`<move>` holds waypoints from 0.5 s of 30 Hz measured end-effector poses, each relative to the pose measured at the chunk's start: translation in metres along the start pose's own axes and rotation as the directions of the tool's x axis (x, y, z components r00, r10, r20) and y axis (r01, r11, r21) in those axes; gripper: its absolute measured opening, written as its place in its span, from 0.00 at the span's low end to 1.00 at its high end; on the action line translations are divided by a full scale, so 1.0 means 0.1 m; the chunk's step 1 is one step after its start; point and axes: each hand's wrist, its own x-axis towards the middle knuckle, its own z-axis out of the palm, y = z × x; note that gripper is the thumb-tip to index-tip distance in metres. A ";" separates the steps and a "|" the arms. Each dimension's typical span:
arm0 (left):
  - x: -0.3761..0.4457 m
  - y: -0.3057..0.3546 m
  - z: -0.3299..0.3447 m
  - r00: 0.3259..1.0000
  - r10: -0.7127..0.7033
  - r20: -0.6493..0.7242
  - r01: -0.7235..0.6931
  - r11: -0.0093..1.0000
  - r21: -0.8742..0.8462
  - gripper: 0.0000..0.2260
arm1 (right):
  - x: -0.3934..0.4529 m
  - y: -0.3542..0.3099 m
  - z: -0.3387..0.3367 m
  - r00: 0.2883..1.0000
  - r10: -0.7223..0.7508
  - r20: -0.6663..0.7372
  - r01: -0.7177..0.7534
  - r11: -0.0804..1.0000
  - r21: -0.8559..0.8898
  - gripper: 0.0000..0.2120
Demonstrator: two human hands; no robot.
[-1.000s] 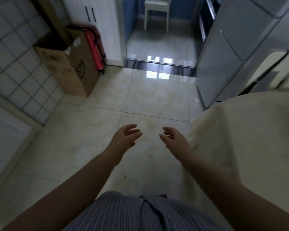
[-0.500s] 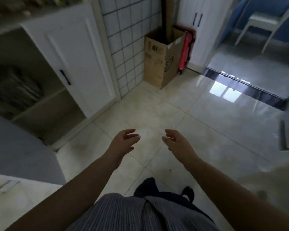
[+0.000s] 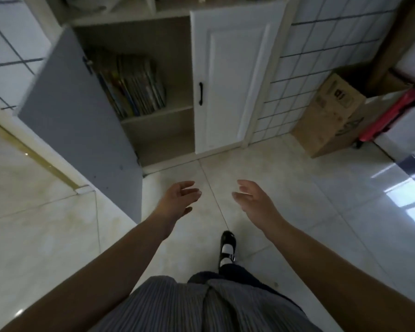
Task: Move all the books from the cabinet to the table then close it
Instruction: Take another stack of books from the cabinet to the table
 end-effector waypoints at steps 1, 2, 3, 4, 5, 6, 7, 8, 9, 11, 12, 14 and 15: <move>0.09 0.04 -0.05 1.000 0.002 -0.024 -0.002 1.000 -0.017 0.15 | 0.15 -0.06 0.04 1.000 -0.015 0.024 0.015 1.000 -0.014 0.20; 0.15 0.06 -0.09 0.999 0.002 -0.039 -0.003 1.000 -0.031 0.15 | 0.26 -0.11 0.06 0.999 -0.023 0.038 0.024 0.999 -0.025 0.20; 0.24 0.11 -0.12 0.998 0.004 -0.065 -0.007 0.999 -0.048 0.15 | 0.42 -0.17 0.07 0.998 -0.034 0.056 0.036 0.999 -0.039 0.21; 0.35 0.16 -0.16 0.996 0.004 -0.094 -0.011 0.998 -0.068 0.14 | 0.59 -0.24 0.08 0.996 -0.041 0.081 0.046 0.998 -0.050 0.21; 0.45 0.23 -0.17 0.993 0.004 -0.116 -0.013 0.997 -0.080 0.14 | 0.75 -0.31 0.08 0.994 -0.048 0.097 0.055 0.997 -0.062 0.21; 0.57 0.30 -0.19 0.990 0.004 -0.142 -0.018 0.995 -0.097 0.14 | 0.94 -0.39 0.07 0.991 -0.057 0.120 0.066 0.995 -0.069 0.22; 0.68 0.37 -0.20 0.985 0.003 -0.170 -0.023 0.993 -0.113 0.14 | 1.12 -0.48 0.06 0.988 -0.069 0.142 0.081 0.993 -0.082 0.23; 0.82 0.45 -0.21 0.980 0.003 -0.198 -0.029 0.991 -0.130 0.14 | 1.30 -0.57 0.05 0.984 -0.078 0.163 0.094 0.991 -0.093 0.23; 0.91 0.53 -0.20 0.976 0.001 -0.216 -0.033 0.989 -0.142 0.14 | 1.45 -0.65 0.04 0.981 -0.079 0.180 0.099 0.990 -0.105 0.23; 1.13 0.69 -0.19 0.968 -0.004 -0.252 -0.037 0.987 -0.155 0.14 | 1.75 -0.79 0.02 0.974 -0.082 0.213 0.110 0.986 -0.126 0.23; 1.21 0.76 -0.19 0.964 -0.003 -0.265 -0.040 0.987 -0.155 0.14 | 1.86 -0.85 0.02 0.971 -0.086 0.225 0.119 0.984 -0.136 0.22; 1.41 0.91 -0.19 0.955 0.013 -0.297 -0.067 0.983 -0.172 0.14 | 2.14 -0.99 0.02 0.959 -0.102 0.263 0.147 0.977 -0.155 0.23; 1.52 0.99 -0.20 0.949 0.017 -0.313 -0.079 0.979 -0.186 0.14 | 2.31 -1.06 0.03 0.954 -0.105 0.283 0.154 0.975 -0.160 0.23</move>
